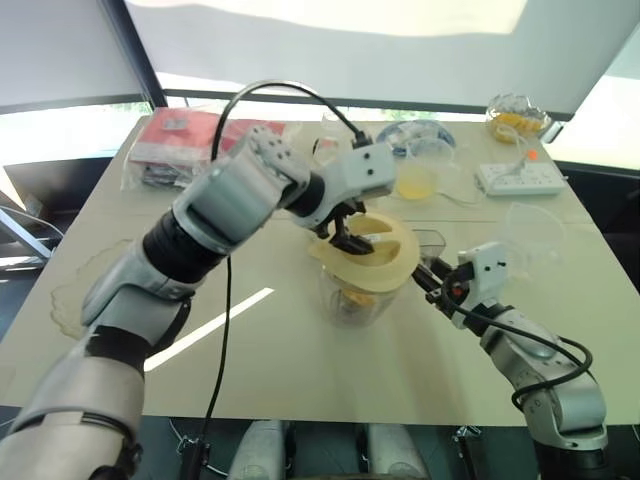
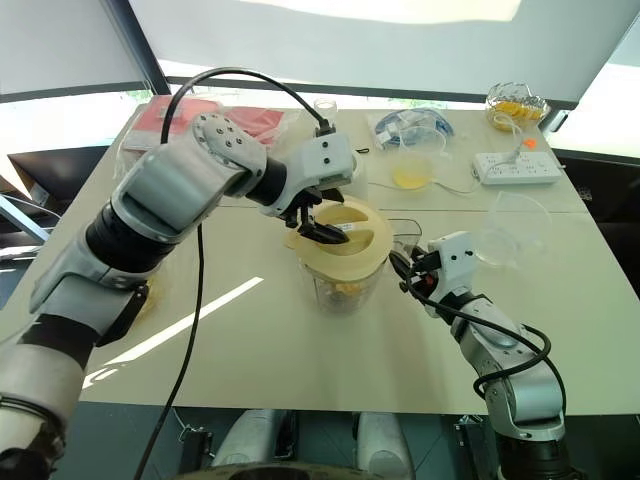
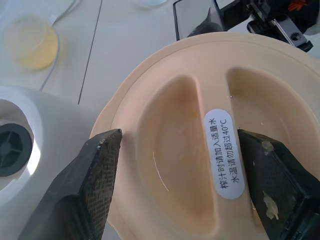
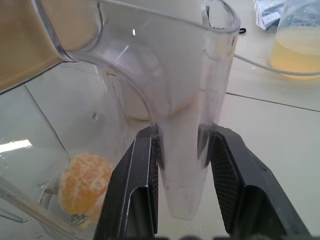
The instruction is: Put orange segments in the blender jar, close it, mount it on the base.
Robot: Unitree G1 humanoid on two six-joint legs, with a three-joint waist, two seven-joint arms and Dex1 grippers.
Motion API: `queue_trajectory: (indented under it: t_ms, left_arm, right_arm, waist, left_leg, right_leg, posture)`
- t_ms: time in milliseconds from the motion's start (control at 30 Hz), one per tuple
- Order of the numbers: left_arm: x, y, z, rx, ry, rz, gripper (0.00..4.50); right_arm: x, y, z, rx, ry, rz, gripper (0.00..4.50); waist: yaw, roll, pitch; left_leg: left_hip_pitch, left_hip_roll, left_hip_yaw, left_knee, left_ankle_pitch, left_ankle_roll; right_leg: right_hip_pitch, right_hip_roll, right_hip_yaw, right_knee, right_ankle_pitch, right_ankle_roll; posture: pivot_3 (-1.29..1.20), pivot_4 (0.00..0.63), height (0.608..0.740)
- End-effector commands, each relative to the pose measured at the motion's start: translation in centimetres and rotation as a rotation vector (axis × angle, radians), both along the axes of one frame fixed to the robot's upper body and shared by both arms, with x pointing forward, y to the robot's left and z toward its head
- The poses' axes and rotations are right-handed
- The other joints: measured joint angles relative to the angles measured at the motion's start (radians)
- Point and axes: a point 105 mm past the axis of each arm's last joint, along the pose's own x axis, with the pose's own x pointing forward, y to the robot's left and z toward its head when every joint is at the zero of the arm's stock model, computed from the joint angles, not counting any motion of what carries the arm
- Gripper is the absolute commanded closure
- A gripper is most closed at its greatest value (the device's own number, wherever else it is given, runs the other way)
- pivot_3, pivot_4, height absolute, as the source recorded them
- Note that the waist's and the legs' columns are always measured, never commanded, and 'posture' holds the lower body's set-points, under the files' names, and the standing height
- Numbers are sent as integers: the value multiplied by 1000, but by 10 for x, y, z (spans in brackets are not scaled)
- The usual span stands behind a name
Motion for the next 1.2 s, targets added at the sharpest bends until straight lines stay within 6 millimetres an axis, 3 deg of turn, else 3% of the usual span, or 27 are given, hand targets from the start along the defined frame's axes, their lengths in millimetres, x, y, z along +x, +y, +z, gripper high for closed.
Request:
queue_trajectory:
  t_ms: [33, 267, 433, 500, 567, 633, 700, 867, 1000, 1067, 1200]
  left_arm:
    - [-4, 1, 39, -98, -70, -59, 798]
    - [25, 24, 116, -553, -322, 75, 798]
    - [34, 54, 110, -664, -256, 167, 798]
    - [32, 72, 96, -667, -248, 196, 798]
    - [21, 95, 68, -624, -238, 211, 798]
    - [11, 106, 51, -610, -226, 224, 798]
    - [3, 110, 37, -608, -220, 238, 798]
    - [-9, 111, 8, -607, -171, 270, 798]
    - [-17, 105, -10, -586, -165, 280, 798]
    - [-21, 104, -16, -584, -159, 290, 798]
    - [-24, 104, -23, -583, -154, 322, 798]
  right_arm:
    - [-7, 13, 18, 31, -71, 85, 3556]
    - [-6, 7, 22, 25, -87, 57, 3556]
    - [-3, 0, 34, 19, -128, 5, 3556]
    - [0, -11, 50, 33, -176, -52, 3556]
    - [1, -24, 80, 36, -252, -108, 3556]
    - [1, -34, 104, -4, -293, -143, 3556]
    - [0, -43, 130, -70, -330, -150, 3556]
    - [1, -63, 207, -97, -445, -167, 3556]
    - [24, -70, 267, 0, -546, -240, 3556]
    - [39, -67, 279, 32, -536, -258, 3556]
    - [68, -53, 280, 25, -493, -234, 3556]
  waist:
    - [1, 0, 5]
    - [0, -3, 16]
    - [1, -2, 16]
    - [1, -2, 16]
    - [-7, 0, 19]
    - [-10, 3, 23]
    - [0, -3, 28]
    - [16, -5, 29]
    - [6, -4, 29]
    - [0, -5, 29]
    - [-3, -5, 29]
  left_leg:
    - [-1, 0, 0, 0, 0, 0]
    - [-1, -2, 0, 2, 0, 0]
    - [1, -3, 0, 4, 1, -1]
    - [1, -3, -1, 4, 3, -6]
    - [2, -2, -1, 4, 5, -8]
    - [4, -1, 2, 4, 6, -10]
    - [4, -1, 1, 4, 7, -12]
    - [2, -1, -1, 5, 8, -13]
    - [3, -2, 0, 6, 8, -13]
    - [3, -2, 0, 6, 8, -13]
    - [3, -1, 0, 5, 8, -13]
  right_leg:
    - [-1, 1, 0, 0, 0, 0]
    - [-1, 2, -1, 2, 0, 6]
    - [-1, 2, 0, 10, -1, 8]
    - [-1, 2, -1, 13, -1, 8]
    - [-1, 2, 0, 14, 0, 8]
    - [-1, 1, 4, 16, 0, 8]
    - [-2, 1, 4, 18, 0, 7]
    - [-1, 1, 0, 17, 1, 6]
    - [-1, 1, 1, 17, 1, 5]
    - [-1, 1, 2, 17, 2, 4]
    - [-1, 2, 1, 17, 2, 4]
  posture:
    - [0, 150, 740]
    - [0, 150, 740]
    - [0, 150, 740]
    - [0, 150, 740]
    - [0, 150, 740]
    - [0, 150, 740]
    - [0, 150, 740]
    - [0, 150, 740]
    - [0, 150, 740]
    - [0, 150, 740]
    - [0, 150, 740]
